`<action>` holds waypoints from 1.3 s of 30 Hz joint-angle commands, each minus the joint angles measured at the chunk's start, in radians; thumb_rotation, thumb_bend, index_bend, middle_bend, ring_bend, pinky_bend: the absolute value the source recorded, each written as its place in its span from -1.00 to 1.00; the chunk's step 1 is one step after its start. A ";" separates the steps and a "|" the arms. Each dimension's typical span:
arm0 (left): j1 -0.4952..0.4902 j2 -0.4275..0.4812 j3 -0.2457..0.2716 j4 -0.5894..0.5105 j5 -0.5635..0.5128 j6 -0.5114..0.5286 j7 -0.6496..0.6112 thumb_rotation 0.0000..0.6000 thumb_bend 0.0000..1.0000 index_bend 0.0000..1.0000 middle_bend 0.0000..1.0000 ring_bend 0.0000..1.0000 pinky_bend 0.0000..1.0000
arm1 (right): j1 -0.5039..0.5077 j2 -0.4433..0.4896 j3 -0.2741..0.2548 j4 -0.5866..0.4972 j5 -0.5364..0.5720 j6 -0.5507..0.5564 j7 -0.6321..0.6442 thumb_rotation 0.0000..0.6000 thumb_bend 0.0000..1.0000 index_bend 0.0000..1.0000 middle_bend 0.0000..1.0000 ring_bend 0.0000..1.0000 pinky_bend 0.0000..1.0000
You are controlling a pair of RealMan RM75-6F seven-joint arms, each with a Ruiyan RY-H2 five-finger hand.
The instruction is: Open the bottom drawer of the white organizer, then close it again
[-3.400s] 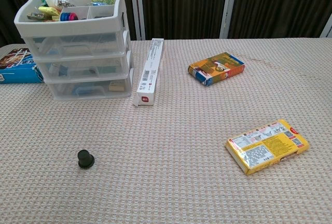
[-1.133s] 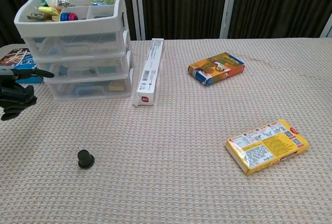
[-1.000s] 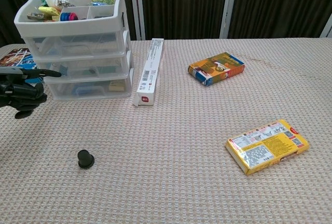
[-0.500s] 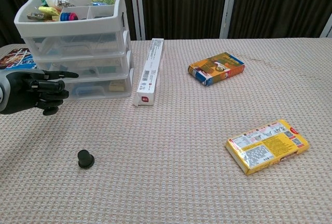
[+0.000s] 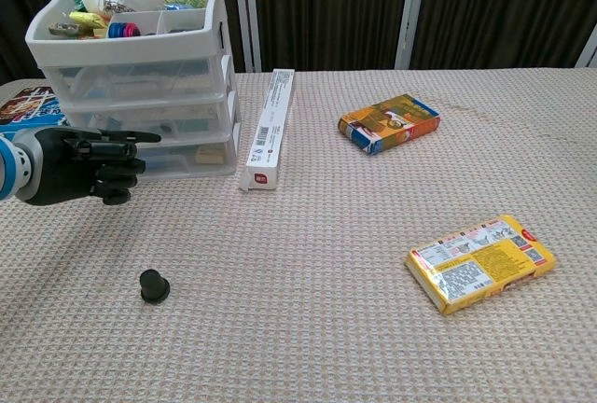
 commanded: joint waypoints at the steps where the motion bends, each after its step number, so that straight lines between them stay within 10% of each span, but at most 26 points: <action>1: -0.007 -0.008 -0.007 0.014 0.002 -0.006 -0.013 1.00 0.72 -1.00 0.83 0.69 0.57 | 0.000 0.000 0.000 0.000 0.000 0.000 0.001 1.00 -1.00 -0.92 -1.00 -1.00 -1.00; 39: -0.073 -0.067 -0.004 0.113 -0.037 -0.058 -0.074 1.00 0.73 -0.80 0.83 0.69 0.56 | 0.002 -0.003 0.000 -0.007 0.006 -0.006 -0.009 1.00 -1.00 -0.92 -1.00 -1.00 -1.00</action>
